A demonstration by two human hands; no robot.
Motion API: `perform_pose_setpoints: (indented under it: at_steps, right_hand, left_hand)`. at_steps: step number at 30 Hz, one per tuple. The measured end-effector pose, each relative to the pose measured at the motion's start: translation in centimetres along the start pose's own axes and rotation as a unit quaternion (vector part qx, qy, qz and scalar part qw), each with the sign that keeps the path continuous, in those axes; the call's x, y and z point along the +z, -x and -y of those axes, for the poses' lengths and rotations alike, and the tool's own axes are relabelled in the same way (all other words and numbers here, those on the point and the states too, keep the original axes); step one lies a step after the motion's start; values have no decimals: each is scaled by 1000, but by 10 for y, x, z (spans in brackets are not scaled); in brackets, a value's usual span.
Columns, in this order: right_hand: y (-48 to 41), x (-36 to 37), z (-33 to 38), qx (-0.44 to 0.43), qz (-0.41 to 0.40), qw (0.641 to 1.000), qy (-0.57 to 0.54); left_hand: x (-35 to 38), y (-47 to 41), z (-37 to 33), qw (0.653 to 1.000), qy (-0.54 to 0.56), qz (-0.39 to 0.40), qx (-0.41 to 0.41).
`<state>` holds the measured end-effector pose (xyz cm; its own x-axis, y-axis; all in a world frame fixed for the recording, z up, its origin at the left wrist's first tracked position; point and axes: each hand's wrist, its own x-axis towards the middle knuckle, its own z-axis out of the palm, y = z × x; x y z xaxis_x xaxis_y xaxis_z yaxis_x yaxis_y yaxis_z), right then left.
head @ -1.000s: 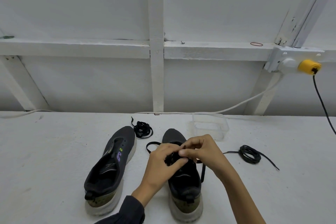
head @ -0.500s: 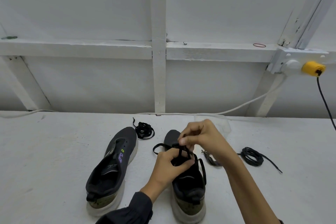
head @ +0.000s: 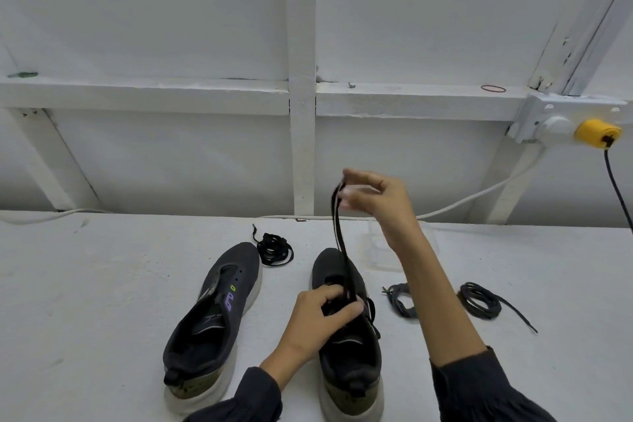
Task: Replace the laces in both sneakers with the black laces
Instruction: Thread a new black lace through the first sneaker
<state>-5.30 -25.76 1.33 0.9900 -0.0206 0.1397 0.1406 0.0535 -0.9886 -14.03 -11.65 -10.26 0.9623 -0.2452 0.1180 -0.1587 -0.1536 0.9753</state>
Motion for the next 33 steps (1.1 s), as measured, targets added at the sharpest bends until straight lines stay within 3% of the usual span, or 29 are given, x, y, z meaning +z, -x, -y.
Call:
perform_pose_setpoints:
  at_steps: [5, 7, 9, 13, 17, 22, 29, 33]
  right_hand:
    - [28, -30, -14, 124, 112, 945, 282]
    - [45, -37, -20, 181, 204, 901, 337]
    - [60, -37, -25, 187, 243, 890, 338]
    - [73, -27, -37, 124, 176, 945, 248]
    - [70, -21, -44, 98, 93, 975, 178]
    - [64, -13, -31, 77, 75, 986, 126]
    - [11, -6, 28, -52, -33, 998, -10]
    - [-2, 2, 8, -23, -28, 999, 12]
  left_hand:
    - [0, -3, -3, 999, 36, 5, -5]
    - [1, -4, -3, 999, 34, 9, -4]
    - [2, -5, -4, 999, 28, 15, -2]
    - [3, -6, -5, 999, 35, 17, 3]
    - [3, -6, 0, 999, 27, 4, -27]
    - [3, -9, 4, 1000, 0, 18, -25]
    - [-1, -5, 3, 999, 8, 27, -23]
    - [0, -5, -1, 999, 14, 15, -24]
